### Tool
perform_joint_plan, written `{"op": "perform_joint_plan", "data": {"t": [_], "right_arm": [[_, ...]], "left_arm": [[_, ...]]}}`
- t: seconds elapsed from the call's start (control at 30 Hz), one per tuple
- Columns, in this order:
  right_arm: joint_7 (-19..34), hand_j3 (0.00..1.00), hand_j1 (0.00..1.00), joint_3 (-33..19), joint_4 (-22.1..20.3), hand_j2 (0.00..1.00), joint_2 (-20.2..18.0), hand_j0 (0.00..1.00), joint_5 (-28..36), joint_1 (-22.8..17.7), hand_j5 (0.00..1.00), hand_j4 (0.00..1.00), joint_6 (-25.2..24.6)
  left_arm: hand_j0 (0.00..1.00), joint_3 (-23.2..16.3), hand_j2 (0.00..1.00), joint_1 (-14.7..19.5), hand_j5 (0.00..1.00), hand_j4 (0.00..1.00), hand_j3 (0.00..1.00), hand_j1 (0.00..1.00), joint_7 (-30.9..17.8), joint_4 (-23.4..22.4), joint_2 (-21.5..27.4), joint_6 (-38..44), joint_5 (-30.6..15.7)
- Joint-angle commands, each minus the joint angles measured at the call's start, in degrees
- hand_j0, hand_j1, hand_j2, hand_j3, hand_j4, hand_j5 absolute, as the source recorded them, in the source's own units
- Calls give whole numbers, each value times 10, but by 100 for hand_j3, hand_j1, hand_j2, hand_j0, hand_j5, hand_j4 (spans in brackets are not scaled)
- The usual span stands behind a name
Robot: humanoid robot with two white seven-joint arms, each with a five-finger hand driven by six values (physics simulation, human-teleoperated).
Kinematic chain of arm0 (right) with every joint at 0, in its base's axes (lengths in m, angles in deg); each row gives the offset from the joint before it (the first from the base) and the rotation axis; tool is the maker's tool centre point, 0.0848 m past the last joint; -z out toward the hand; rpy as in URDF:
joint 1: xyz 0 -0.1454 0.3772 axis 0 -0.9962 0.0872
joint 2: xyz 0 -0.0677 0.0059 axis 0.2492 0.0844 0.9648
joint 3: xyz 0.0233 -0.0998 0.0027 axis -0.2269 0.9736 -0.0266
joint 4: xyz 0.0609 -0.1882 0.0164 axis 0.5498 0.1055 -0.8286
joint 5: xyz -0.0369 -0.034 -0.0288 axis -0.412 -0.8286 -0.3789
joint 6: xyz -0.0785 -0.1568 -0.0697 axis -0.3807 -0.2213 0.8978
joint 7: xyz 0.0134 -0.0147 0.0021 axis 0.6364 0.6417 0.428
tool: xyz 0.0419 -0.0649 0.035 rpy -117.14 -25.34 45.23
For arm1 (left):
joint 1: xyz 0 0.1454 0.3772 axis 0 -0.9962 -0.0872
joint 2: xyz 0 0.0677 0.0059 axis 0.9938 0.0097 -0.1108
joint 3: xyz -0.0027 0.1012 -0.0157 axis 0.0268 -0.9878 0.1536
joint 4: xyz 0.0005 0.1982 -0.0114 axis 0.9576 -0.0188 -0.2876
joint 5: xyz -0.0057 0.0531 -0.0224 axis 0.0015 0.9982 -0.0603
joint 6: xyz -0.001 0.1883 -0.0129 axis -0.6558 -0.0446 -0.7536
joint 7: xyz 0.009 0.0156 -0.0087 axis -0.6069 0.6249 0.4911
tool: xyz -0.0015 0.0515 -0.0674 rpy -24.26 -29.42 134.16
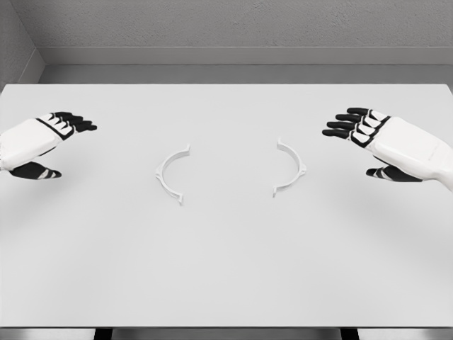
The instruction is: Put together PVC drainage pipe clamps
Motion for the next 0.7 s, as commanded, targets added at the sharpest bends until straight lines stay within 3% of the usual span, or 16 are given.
{"op": "perform_joint_plan", "data": {"t": [0.0, 0.17, 0.23, 0.3, 0.33, 0.43, 0.47, 0.5, 0.57, 0.67], "right_arm": [[0, 100, 100, 5, 0, 100, -2, 100, 4, 0, 100, 100, -1], [0, 100, 100, 15, -4, 100, -4, 100, 9, 6, 100, 100, -1], [15, 100, 100, 14, 20, 100, -3, 100, -7, 30, 100, 100, -1], [169, 100, 100, 7, 25, 100, 51, 100, -16, 89, 100, 100, -1], [217, 100, 100, 10, 38, 100, 68, 100, -16, 124, 100, 100, -1], [220, 100, 100, 15, 97, 100, 102, 100, -31, 160, 100, 100, -1], [220, 100, 100, 37, 106, 100, 108, 100, -54, 163, 100, 100, -1], [217, 100, 100, 58, 123, 100, 138, 100, -93, 174, 100, 100, -1], [215, 100, 100, 64, 179, 100, 183, 100, -97, 192, 100, 100, -1], [215, 100, 100, 59, 203, 100, 218, 100, -91, 197, 100, 100, -1]], "left_arm": [[100, -3, 100, 0, 100, 100, 100, 100, -4, 4, -3, 1, -4], [100, -4, 100, 6, 100, 100, 100, 100, -5, -3, -29, 1, 1], [100, -5, 100, 17, 100, 100, 100, 100, -6, -4, -45, 1, 2], [100, -5, 100, 27, 100, 100, 100, 100, -10, -11, -58, 1, 9], [100, -5, 100, 28, 100, 100, 100, 100, -13, -12, -65, 1, 9], [100, -6, 100, 37, 100, 100, 100, 100, -13, -10, -72, 1, 33], [100, -6, 100, 39, 100, 100, 100, 100, -13, -10, -78, 1, 44], [100, -7, 100, 40, 100, 100, 100, 100, -13, -11, -82, 1, 52], [100, -8, 100, 46, 100, 100, 100, 100, -13, -11, -95, 1, 66], [100, -8, 100, 60, 100, 100, 100, 100, -13, -11, -115, 1, 85]]}}
